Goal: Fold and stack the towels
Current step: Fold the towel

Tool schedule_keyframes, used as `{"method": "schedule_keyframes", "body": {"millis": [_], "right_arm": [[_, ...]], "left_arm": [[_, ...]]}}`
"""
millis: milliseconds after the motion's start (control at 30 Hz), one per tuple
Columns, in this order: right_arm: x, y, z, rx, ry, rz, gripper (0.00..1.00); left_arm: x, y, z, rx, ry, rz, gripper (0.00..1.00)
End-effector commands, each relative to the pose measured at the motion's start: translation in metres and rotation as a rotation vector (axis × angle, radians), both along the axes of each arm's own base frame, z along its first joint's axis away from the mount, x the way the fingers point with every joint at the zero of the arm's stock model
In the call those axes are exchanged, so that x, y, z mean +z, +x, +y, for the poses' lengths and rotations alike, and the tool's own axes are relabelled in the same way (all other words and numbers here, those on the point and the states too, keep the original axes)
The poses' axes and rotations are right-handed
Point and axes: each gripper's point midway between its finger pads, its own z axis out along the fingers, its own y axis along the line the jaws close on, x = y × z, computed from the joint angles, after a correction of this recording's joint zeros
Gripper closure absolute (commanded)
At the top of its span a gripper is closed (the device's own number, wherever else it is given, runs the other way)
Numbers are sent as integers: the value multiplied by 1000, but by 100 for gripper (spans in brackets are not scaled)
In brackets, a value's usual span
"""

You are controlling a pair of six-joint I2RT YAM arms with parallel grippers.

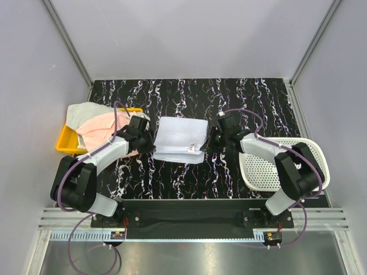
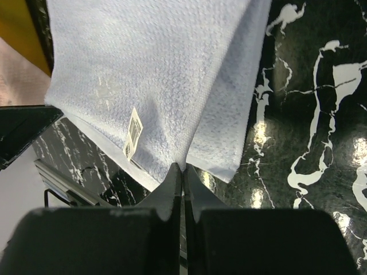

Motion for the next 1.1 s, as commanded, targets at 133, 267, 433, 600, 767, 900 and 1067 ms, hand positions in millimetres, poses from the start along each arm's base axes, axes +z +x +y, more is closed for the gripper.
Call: {"method": "schedule_keyframes", "body": {"millis": [133,267,433,600,767,900,1067], "right_arm": [[-40,-10,-2,-7,-34,50,100],[-52,-15,-2,2,-39,74,100],[-54,-19,-4,5,-39,77,100],[-50,-21,-6,6,-44,72,99],[-48,-26,-8,17,-46,68,91],[-49,-32,-9,29,-43,74,79],[-31,-36,-12,42,-48,37,62]], "left_arm": [[-25,2,0,6,29,-5,100],[-36,-1,-2,0,36,15,100],[-40,-5,-1,-4,40,27,100],[-37,-6,-1,-5,39,22,100],[-35,-10,2,-12,50,26,100],[-37,-14,3,-15,53,35,89],[-21,-15,3,-21,51,-2,57]]}}
